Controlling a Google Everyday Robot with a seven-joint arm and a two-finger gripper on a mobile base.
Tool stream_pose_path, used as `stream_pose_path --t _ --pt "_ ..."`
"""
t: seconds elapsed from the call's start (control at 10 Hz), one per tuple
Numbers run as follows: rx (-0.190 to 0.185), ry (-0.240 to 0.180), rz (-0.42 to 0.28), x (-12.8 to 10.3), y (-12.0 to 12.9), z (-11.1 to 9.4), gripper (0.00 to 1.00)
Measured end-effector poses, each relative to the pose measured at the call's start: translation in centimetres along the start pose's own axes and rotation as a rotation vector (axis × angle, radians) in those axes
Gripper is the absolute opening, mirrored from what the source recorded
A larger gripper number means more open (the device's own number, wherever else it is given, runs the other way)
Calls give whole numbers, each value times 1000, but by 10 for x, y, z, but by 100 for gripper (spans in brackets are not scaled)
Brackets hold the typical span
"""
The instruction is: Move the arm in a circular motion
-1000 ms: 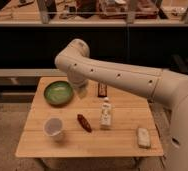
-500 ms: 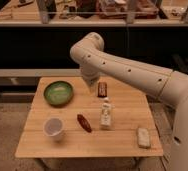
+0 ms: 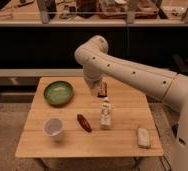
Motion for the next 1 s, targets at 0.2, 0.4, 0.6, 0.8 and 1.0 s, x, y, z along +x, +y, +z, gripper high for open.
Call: stream_pose_path --t 0.2,0.4,0.6,0.8,1.0 --pt "-1 -5 6 25 -10 3 41" --pt "-19 18 41 41 1 5 41" --pt "-27 -13 97 59 22 8 41" --pt "-33 -23 100 83 31 10 41" --pt "-28 -24 111 87 36 8 41"
